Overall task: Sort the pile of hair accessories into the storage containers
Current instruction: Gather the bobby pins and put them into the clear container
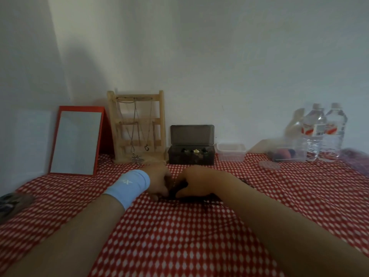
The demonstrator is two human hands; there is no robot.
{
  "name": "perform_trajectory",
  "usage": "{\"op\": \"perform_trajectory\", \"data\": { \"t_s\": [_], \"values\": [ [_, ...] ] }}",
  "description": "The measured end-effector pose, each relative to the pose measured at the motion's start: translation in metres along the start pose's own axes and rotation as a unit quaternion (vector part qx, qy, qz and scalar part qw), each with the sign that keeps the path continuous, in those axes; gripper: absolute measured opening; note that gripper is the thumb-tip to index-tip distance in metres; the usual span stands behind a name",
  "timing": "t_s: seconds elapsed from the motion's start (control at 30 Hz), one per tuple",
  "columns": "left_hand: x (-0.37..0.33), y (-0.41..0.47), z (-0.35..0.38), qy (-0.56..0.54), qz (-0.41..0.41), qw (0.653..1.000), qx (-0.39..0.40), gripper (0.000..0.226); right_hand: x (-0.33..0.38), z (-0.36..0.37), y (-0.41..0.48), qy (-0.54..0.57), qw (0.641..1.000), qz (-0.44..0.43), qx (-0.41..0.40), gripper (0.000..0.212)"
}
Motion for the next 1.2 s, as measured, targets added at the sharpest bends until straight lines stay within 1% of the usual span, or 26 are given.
{"op": "perform_trajectory", "data": {
  "t_s": [0.07,0.13,0.17,0.23,0.27,0.33,0.43,0.5,0.57,0.63,0.77,0.9,1.0,1.07,1.13,1.2],
  "values": [
    [-0.011,0.007,-0.001,-0.043,0.025,0.999,-0.018,0.020,-0.017,-0.005,-0.007,-0.006,1.000,0.026,0.004,0.038],
    [-0.022,0.011,-0.002,-0.074,0.049,0.996,-0.018,0.022,-0.031,-0.009,-0.015,-0.005,0.999,0.037,0.005,0.037],
    [-0.027,0.013,-0.005,-0.074,0.061,0.995,-0.021,0.019,-0.036,-0.010,-0.019,0.006,0.999,0.039,0.009,0.037],
    [-0.036,0.017,-0.015,-0.066,0.082,0.994,-0.043,0.016,-0.042,-0.013,-0.027,0.075,0.996,0.035,0.015,0.038],
    [-0.039,0.020,-0.022,-0.066,0.085,0.992,-0.059,0.017,-0.046,-0.017,-0.030,0.116,0.993,0.032,0.001,0.039],
    [-0.042,0.030,-0.035,-0.071,0.082,0.991,-0.083,0.019,-0.057,-0.035,-0.039,0.166,0.984,0.031,-0.058,0.036],
    [-0.055,0.045,-0.047,-0.076,0.096,0.986,-0.112,0.018,-0.084,-0.068,-0.052,0.183,0.970,0.040,-0.158,0.024],
    [-0.068,0.057,-0.052,-0.090,0.104,0.982,-0.127,0.019,-0.109,-0.084,-0.059,0.177,0.960,0.056,-0.210,0.020],
    [-0.087,0.075,-0.056,-0.101,0.119,0.978,-0.136,0.020,-0.140,-0.092,-0.061,0.150,0.958,0.083,-0.231,0.018],
    [-0.101,0.085,-0.058,-0.110,0.134,0.974,-0.144,0.020,-0.159,-0.094,-0.061,0.098,0.964,0.110,-0.223,0.023],
    [-0.130,0.118,-0.056,-0.115,0.155,0.970,-0.151,0.026,-0.208,-0.084,-0.053,0.004,0.965,0.176,-0.192,0.042],
    [-0.150,0.148,-0.053,-0.072,0.159,0.973,-0.148,0.042,-0.240,-0.062,-0.043,-0.048,0.960,0.209,-0.179,0.061],
    [-0.157,0.170,-0.044,-0.037,0.150,0.981,-0.113,0.054,-0.252,-0.050,-0.039,-0.093,0.954,0.205,-0.197,0.061],
    [-0.159,0.181,-0.037,-0.023,0.147,0.984,-0.101,0.059,-0.254,-0.050,-0.040,-0.147,0.946,0.192,-0.217,0.057],
    [-0.158,0.188,-0.033,-0.024,0.147,0.984,-0.097,0.062,-0.252,-0.050,-0.038,-0.202,0.940,0.171,-0.217,0.052],
    [-0.155,0.191,-0.031,-0.041,0.152,0.981,-0.109,0.061,-0.248,-0.050,-0.040,-0.216,0.938,0.147,-0.226,0.046]
  ]
}}
Point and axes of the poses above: each hand's wrist, its own y-axis towards the middle knuckle, its own z-axis out of the palm, x = y × z, the point moved 8 cm from there along y, towards the middle knuckle, and after that the axes turned 8 degrees about -z, right-handed, at the moved point
